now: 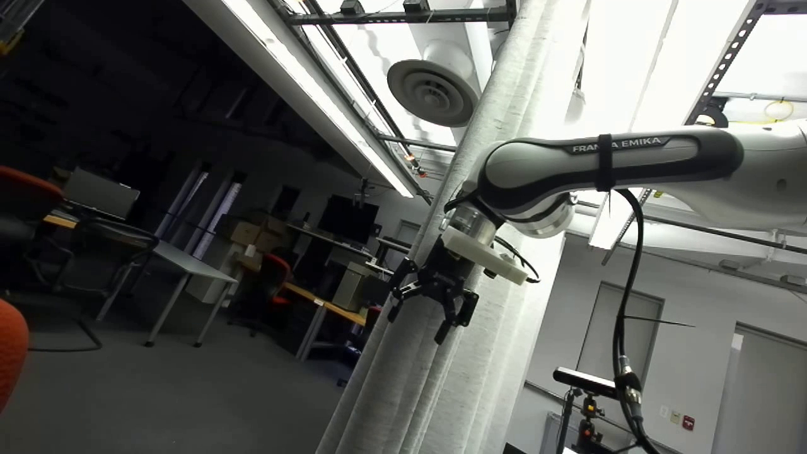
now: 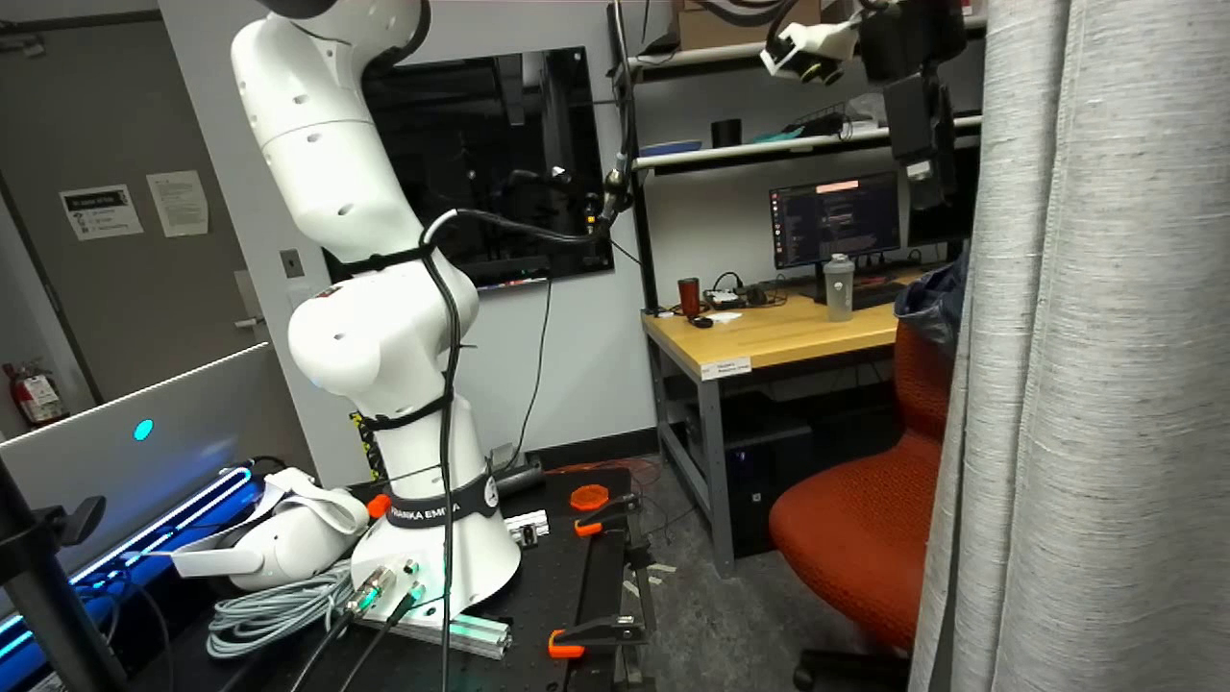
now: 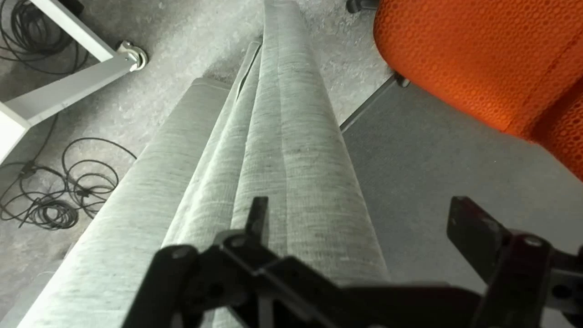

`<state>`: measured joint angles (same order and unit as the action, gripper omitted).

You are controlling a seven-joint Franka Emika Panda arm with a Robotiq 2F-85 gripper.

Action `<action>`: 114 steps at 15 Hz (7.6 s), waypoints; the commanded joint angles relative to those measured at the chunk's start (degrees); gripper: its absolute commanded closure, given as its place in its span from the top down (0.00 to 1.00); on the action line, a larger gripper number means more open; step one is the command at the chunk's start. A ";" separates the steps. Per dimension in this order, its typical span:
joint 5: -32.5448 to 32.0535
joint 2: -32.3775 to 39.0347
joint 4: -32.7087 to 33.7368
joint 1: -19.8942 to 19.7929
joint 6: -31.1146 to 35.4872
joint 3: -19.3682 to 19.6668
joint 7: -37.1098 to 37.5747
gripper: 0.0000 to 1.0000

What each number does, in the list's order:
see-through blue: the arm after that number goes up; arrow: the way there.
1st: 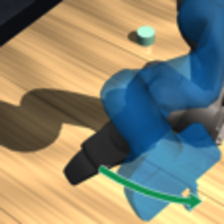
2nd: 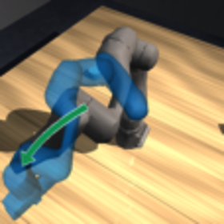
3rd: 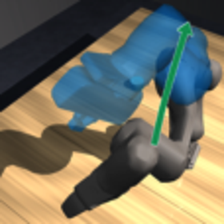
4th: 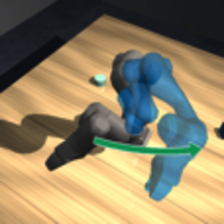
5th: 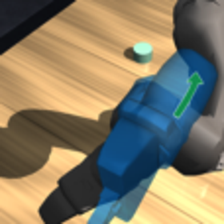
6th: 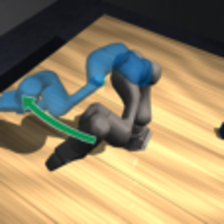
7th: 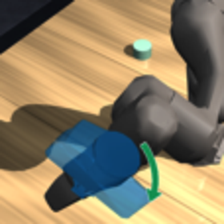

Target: Slide the curtain to the left

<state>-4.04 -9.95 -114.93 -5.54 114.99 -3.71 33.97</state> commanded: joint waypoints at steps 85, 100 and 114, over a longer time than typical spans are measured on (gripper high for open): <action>-5.15 -6.46 -1.76 11.05 48.09 -8.99 25.86 0.01; -2.66 -19.68 -8.66 16.66 47.15 -33.57 30.52 0.01; 5.28 -24.12 -1.02 19.17 41.35 -50.32 30.65 0.01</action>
<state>-1.73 -34.31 -114.94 11.83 161.33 -48.23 63.96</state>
